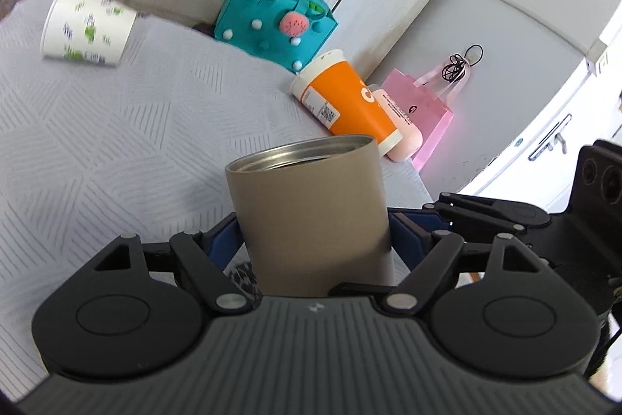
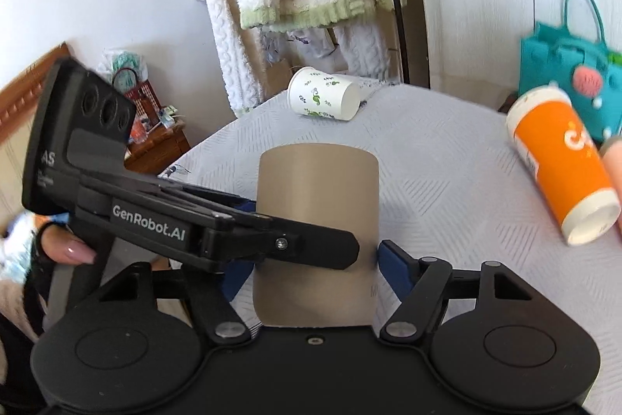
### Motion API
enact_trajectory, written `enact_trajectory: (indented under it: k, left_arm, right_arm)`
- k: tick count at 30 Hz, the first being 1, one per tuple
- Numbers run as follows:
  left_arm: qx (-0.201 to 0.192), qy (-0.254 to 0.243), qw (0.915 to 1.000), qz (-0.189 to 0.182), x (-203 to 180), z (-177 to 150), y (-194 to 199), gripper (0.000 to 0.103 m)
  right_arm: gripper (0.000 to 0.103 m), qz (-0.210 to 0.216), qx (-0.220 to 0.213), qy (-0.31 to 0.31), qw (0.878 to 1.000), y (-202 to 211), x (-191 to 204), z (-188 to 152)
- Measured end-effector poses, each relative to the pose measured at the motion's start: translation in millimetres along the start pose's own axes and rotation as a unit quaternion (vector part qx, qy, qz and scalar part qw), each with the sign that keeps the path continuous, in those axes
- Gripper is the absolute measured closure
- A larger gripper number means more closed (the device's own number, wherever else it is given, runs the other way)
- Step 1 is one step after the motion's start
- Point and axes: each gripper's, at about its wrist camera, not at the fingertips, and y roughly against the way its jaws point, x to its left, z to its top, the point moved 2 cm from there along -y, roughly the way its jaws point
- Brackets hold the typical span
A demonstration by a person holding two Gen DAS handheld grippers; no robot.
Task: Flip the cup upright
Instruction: 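Lift and rotate the tan cup with the right gripper, opening upward, then lower the upright tan cup onto the table and open the right gripper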
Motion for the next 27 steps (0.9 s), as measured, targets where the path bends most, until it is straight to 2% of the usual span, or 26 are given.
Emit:
enact_trajectory:
  k: [5, 11, 18, 22, 27]
  left_arm:
    - [-0.007, -0.024, 0.9997, 0.002, 0, 5, 2, 0.024]
    - [-0.028, -0.078, 0.9964, 0.021, -5, 13, -4, 0.025]
    - [-0.046, -0.124, 0.9906, 0.037, -5, 28, -13, 0.027]
    - [-0.047, -0.158, 0.9852, 0.049, -8, 36, -23, 0.027]
    - [-0.05, -0.187, 0.9795, 0.056, -11, 42, -35, 0.027]
  right_arm:
    - [0.028, -0.014, -0.022, 0.033, 0.999, 1, 4, -3]
    - [0.028, -0.058, -0.058, 0.067, 0.994, -3, 10, -6]
    - [0.028, -0.096, -0.086, 0.068, 0.989, -16, 6, -3]
    - [0.028, -0.137, -0.105, 0.088, 0.981, -27, 6, -4]
    - [0.028, -0.154, -0.121, 0.06, 0.979, -34, -5, 0]
